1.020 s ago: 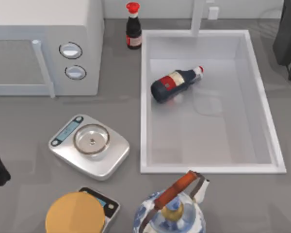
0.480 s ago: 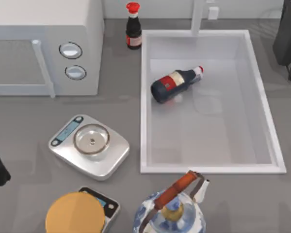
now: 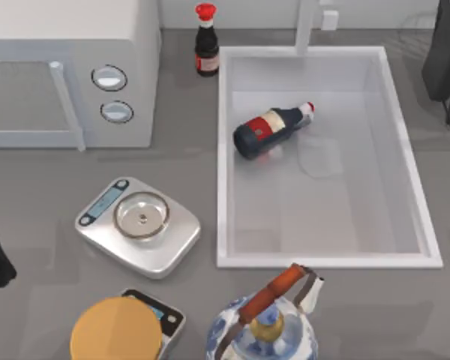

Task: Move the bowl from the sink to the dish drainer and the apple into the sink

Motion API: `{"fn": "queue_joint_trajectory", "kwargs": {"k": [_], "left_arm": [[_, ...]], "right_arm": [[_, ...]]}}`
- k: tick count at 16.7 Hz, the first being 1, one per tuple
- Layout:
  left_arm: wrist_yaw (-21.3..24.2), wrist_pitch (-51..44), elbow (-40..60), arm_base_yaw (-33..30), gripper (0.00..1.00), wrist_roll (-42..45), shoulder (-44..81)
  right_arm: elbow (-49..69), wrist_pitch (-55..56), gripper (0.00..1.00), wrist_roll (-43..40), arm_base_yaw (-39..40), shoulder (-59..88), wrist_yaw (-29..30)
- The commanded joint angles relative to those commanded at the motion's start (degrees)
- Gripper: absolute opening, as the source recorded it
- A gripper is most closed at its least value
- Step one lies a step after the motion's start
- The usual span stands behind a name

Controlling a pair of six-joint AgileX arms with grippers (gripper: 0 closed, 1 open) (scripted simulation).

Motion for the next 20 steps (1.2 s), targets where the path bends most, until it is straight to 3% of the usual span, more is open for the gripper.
{"fn": "queue_joint_trajectory", "kwargs": {"k": [9, 16, 20], "left_arm": [[0.0, 0.0, 0.0, 0.0, 1.00, 0.0, 0.0], [0.0, 0.0, 0.0, 0.0, 1.00, 0.0, 0.0], [0.0, 0.0, 0.0, 0.0, 1.00, 0.0, 0.0]], "right_arm": [[20.7, -22.0, 1.00, -5.8, -6.0, 30.7, 0.0], [21.4, -22.8, 1.00, -6.1, -6.0, 32.0, 0.0], [17.6, -16.4, 1.00, -6.0, -6.0, 35.2, 0.0]]}}
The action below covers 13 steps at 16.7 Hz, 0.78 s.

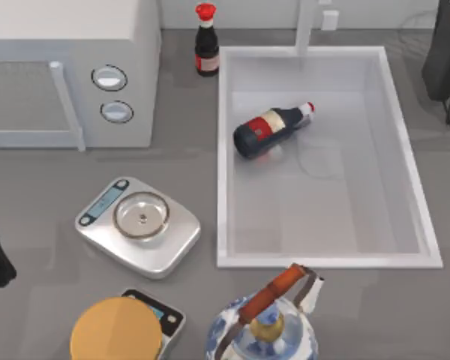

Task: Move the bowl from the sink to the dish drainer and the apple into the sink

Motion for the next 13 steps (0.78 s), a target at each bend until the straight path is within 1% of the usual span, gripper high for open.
{"fn": "queue_joint_trajectory", "kwargs": {"k": [4, 6, 8, 12, 13], "left_arm": [[0.0, 0.0, 0.0, 0.0, 1.00, 0.0, 0.0], [0.0, 0.0, 0.0, 0.0, 1.00, 0.0, 0.0], [0.0, 0.0, 0.0, 0.0, 1.00, 0.0, 0.0], [0.0, 0.0, 0.0, 0.0, 1.00, 0.0, 0.0], [0.0, 0.0, 0.0, 0.0, 1.00, 0.0, 0.0]], "right_arm": [[-6.3, 13.2, 1.00, 0.2, -0.1, 5.2, 0.0], [-8.9, 17.6, 1.00, 0.2, -0.1, 7.4, 0.0], [-10.4, 19.6, 1.00, 0.2, -0.1, 8.7, 0.0], [-10.5, 19.7, 1.00, 0.2, -0.1, 8.7, 0.0], [-10.5, 19.7, 0.92, 0.2, -0.1, 8.7, 0.0]]}}
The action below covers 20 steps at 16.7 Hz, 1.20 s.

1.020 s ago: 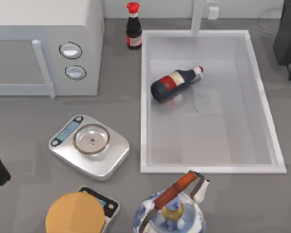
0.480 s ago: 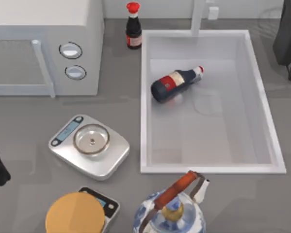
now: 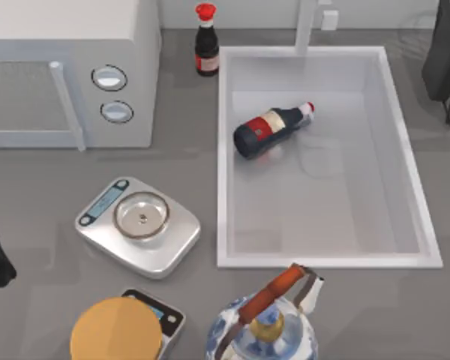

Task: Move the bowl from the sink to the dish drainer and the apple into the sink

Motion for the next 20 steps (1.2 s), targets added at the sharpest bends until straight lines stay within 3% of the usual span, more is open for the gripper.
{"fn": "queue_joint_trajectory", "kwargs": {"k": [12, 20], "left_arm": [[0.0, 0.0, 0.0, 0.0, 1.00, 0.0, 0.0], [0.0, 0.0, 0.0, 0.0, 1.00, 0.0, 0.0]], "right_arm": [[0.0, 0.0, 0.02, 0.0, 0.0, 0.0, 0.0], [0.0, 0.0, 0.00, 0.0, 0.0, 0.0, 0.0]]}}
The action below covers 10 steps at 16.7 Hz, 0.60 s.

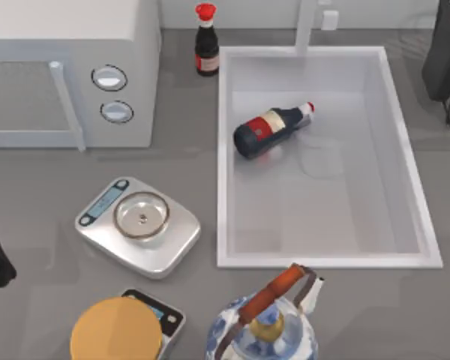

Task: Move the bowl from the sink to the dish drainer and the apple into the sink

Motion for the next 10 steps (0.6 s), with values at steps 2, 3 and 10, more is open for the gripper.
{"fn": "queue_joint_trajectory", "kwargs": {"k": [2, 3, 10], "left_arm": [[0.0, 0.0, 0.0, 0.0, 1.00, 0.0, 0.0], [0.0, 0.0, 0.0, 0.0, 1.00, 0.0, 0.0], [0.0, 0.0, 0.0, 0.0, 1.00, 0.0, 0.0]], "right_arm": [[4.0, -1.6, 0.00, 0.1, 0.1, -3.8, 0.5], [4.7, -2.3, 0.00, 0.0, 0.1, -4.0, 0.5], [16.0, -20.9, 0.00, -0.2, -0.1, -9.6, 0.5]]}}
